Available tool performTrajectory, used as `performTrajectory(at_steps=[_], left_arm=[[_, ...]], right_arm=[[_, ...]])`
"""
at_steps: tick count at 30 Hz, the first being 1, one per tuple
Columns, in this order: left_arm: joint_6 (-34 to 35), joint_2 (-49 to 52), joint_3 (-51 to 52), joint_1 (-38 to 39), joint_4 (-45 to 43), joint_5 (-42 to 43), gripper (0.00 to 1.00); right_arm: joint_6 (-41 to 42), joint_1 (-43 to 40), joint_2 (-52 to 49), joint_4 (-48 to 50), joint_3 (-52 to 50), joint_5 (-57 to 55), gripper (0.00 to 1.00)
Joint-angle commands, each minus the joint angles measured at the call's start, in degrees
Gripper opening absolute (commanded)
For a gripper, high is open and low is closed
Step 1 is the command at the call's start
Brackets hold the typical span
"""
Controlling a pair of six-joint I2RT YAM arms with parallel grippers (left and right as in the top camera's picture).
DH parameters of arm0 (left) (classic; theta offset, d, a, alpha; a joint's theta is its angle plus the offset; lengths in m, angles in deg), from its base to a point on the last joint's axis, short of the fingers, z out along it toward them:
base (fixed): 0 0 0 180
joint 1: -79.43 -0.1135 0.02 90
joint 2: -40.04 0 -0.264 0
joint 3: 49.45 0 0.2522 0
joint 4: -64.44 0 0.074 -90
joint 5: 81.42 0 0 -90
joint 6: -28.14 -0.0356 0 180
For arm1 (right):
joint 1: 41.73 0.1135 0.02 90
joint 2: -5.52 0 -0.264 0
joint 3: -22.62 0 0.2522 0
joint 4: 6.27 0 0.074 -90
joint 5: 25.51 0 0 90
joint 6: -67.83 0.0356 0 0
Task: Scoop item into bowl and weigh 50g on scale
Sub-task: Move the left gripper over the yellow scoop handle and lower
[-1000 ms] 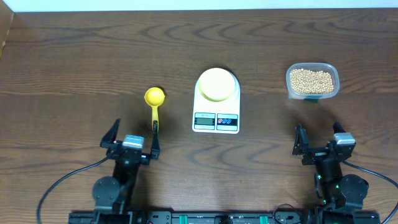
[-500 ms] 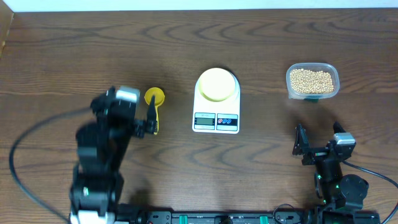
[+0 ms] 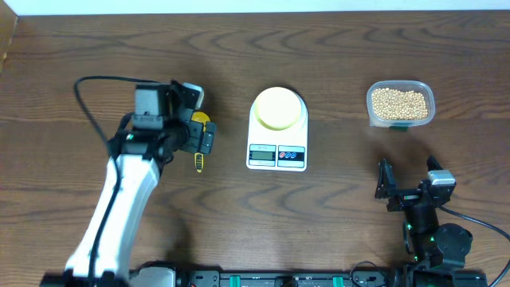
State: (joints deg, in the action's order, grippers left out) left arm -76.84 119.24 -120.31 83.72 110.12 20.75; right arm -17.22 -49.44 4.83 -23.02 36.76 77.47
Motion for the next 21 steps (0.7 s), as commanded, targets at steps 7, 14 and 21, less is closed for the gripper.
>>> performTrajectory(at_steps=[7,14,21], left_arm=[[0.3,7.7,-0.9,0.1,0.0,3.1,0.98],[3.3,12.4,-0.9,0.1,-0.2,3.0,0.88],[6.8,16.5,-0.9,0.1,-0.2,3.1,0.98]], right_arm=[[-0.7,0.3,0.3,-0.3,-0.1,-0.4,0.99],[-0.7,0.3,0.3,-0.3,-0.1,-0.4,0.99],[-0.7,0.3,0.3,-0.3,-0.1,-0.4,0.99]])
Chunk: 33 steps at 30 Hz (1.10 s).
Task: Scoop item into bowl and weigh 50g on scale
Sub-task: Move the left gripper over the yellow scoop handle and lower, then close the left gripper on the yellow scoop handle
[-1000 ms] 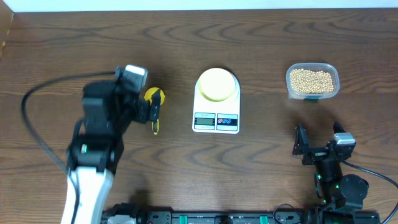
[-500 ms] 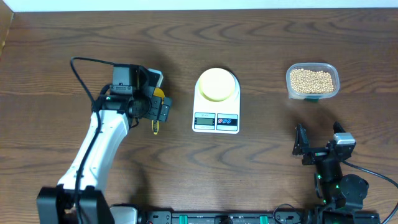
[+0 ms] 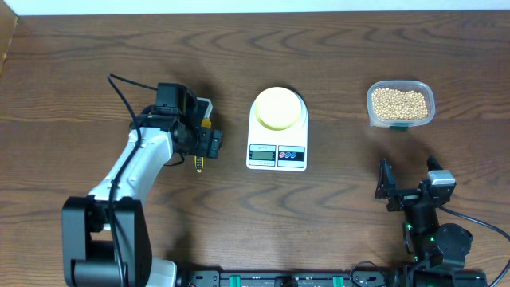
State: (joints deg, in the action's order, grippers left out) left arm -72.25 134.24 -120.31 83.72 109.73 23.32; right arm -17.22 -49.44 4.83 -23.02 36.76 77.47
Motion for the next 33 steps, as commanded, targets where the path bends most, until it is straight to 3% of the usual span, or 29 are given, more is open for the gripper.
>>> performTrajectory(at_steps=[1,6,9,11,14,21,22,24,28,29,31,33], left_arm=[[2.1,2.2,-0.8,0.1,0.2,0.5,0.98],[2.1,6.3,-0.8,0.1,-1.4,0.5,0.97],[2.2,8.7,-0.8,0.1,-2.3,0.5,0.66],[2.2,9.6,-0.8,0.1,-2.7,0.5,0.55],[2.2,9.8,-0.8,0.1,-3.8,0.5,0.52],[2.2,9.8,-0.8,0.1,-7.5,-4.3,0.53],[2.4,9.8,-0.7,0.1,-8.0,-5.0,0.56],[3.5,9.8,-0.7,0.0,-8.8,-5.4,0.75],[4.1,9.9,-0.7,0.0,-9.0,-5.4,0.77],[4.1,9.9,-0.7,0.0,-9.0,-5.4,0.81],[4.1,10.0,-0.7,0.0,-9.0,-5.4,0.99],[4.1,10.0,-0.7,0.0,-9.0,-5.4,0.98]], right_arm=[[-0.7,0.3,0.3,-0.3,-0.1,-0.4,0.99],[-0.7,0.3,0.3,-0.3,-0.1,-0.4,0.99],[-0.7,0.3,0.3,-0.3,-0.1,-0.4,0.99],[-0.7,0.3,0.3,-0.3,-0.1,-0.4,0.99],[-0.7,0.3,0.3,-0.3,-0.1,-0.4,0.99],[-0.7,0.3,0.3,-0.3,-0.1,-0.4,0.99],[-0.7,0.3,0.3,-0.3,-0.1,-0.4,0.99],[-0.7,0.3,0.3,-0.3,-0.1,-0.4,0.99],[-0.7,0.3,0.3,-0.3,-0.1,-0.4,0.99],[-0.7,0.3,0.3,-0.3,-0.1,-0.4,0.99],[-0.7,0.3,0.3,-0.3,-0.1,-0.4,0.99],[-0.7,0.3,0.3,-0.3,-0.1,-0.4,0.99]])
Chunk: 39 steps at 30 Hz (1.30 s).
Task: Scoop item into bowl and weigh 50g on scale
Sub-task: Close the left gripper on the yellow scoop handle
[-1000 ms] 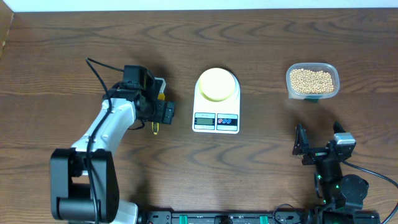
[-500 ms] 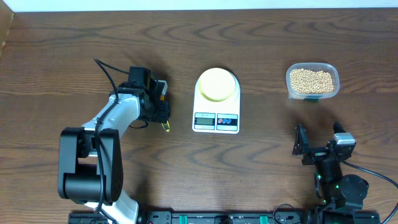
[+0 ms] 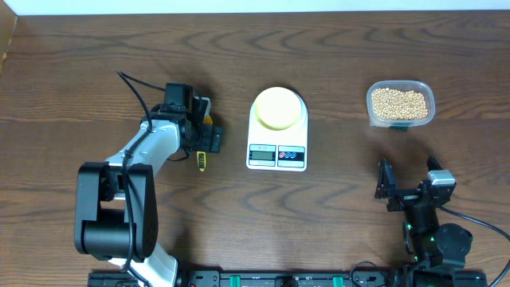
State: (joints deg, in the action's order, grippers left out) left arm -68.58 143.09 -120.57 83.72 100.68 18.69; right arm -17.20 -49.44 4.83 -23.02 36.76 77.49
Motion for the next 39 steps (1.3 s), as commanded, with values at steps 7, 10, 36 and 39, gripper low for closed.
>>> performTrajectory(at_steps=[7,10,36,39], left_arm=[[0.4,1.1,-0.3,0.0,0.2,-0.3,0.75],[0.4,1.1,-0.3,0.0,0.1,-0.3,0.62],[0.5,1.1,-0.1,0.0,-0.4,-0.3,0.3],[1.2,1.1,-0.1,0.0,-0.6,-0.3,0.3]], right_arm=[[-0.8,0.3,0.3,-0.3,-0.1,-0.4,0.99],[-0.8,0.3,0.3,-0.3,-0.1,-0.4,0.99],[-0.8,0.3,0.3,-0.3,-0.1,-0.4,0.99],[-0.8,0.3,0.3,-0.3,-0.1,-0.4,0.99]])
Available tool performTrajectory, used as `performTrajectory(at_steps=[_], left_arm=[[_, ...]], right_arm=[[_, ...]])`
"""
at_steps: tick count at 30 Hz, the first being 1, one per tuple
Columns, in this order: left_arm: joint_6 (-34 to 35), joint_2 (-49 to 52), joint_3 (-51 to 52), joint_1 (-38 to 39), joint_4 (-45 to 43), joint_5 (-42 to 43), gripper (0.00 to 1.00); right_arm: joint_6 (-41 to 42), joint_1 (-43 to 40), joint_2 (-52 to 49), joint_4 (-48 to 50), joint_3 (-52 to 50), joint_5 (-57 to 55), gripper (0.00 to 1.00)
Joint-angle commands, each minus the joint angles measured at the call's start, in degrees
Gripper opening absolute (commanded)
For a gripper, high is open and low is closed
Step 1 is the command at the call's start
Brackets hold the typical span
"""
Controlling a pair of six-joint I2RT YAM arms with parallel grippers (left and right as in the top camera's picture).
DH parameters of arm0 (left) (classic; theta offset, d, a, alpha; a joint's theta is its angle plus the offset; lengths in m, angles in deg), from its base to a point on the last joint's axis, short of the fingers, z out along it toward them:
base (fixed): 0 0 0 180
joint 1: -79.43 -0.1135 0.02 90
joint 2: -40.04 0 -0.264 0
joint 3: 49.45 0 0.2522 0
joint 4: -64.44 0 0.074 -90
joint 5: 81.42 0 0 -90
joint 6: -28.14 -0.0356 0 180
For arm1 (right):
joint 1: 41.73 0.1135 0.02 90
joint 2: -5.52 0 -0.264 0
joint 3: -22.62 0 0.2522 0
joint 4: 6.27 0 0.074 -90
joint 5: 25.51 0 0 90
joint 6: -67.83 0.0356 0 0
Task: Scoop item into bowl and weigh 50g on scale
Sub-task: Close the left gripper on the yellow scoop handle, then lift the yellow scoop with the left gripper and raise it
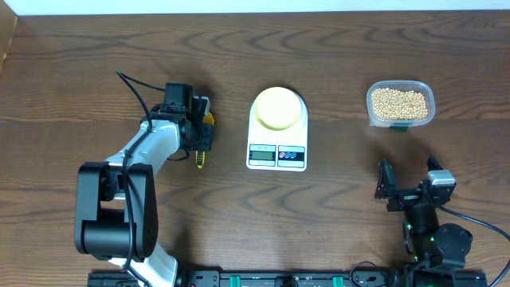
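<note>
A yellow scoop (pixel 200 159) lies left of the scale, its black-tipped handle pointing toward the front. My left gripper (pixel 205 134) sits over the scoop's head, its fingers drawn close together on it. A pale yellow bowl (pixel 278 107) stands on the white scale (pixel 276 156). A clear tub of tan beans (pixel 400 104) is at the back right. My right gripper (pixel 407 190) rests open near the front right, holding nothing.
The left arm's black cable loops over the table behind the left wrist. A green label sticks out under the tub's front edge. The right arm's base and a rail of mounts line the front edge.
The left gripper's fingers, spread wide around the scoop's head before, now stand narrower and closed on it. The arm itself has hardly moved. The right arm is unchanged.
The left gripper first hovered open by the scoop with the arm stretched from the front left. It then sat lower and closer over the scoop's head, the arm folded in. Now its fingers have shut on the scoop. Bowl, scale, tub and right arm stayed put.
</note>
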State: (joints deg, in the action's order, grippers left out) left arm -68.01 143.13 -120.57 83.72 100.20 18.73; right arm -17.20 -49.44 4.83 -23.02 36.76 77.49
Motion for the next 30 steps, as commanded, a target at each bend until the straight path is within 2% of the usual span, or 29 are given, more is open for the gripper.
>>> performTrajectory(at_steps=[1,5,12,19,27,28,30], left_arm=[[1.2,1.1,-0.1,0.0,-0.3,-0.3,0.3],[3.4,1.1,-0.1,0.0,-1.0,-0.4,0.26],[13.6,0.2,-1.5,-0.1,-3.3,-0.4,0.23],[18.5,-2.3,-5.3,-0.3,-3.3,-0.3,0.21],[30.3,-6.3,-8.6,-3.7,-4.1,-0.4,0.19],[32.6,-6.9,-8.6,-4.5,-4.8,-0.3,0.15],[37.0,-7.8,-8.6,-6.3,-6.2,-0.3,0.13]], right_arm=[[-0.8,0.3,0.3,-0.3,-0.1,-0.4,0.99],[-0.8,0.3,0.3,-0.3,-0.1,-0.4,0.99],[-0.8,0.3,0.3,-0.3,-0.1,-0.4,0.99],[-0.8,0.3,0.3,-0.3,-0.1,-0.4,0.99],[-0.8,0.3,0.3,-0.3,-0.1,-0.4,0.99],[-0.8,0.3,0.3,-0.3,-0.1,-0.4,0.99],[-0.8,0.3,0.3,-0.3,-0.1,-0.4,0.99]])
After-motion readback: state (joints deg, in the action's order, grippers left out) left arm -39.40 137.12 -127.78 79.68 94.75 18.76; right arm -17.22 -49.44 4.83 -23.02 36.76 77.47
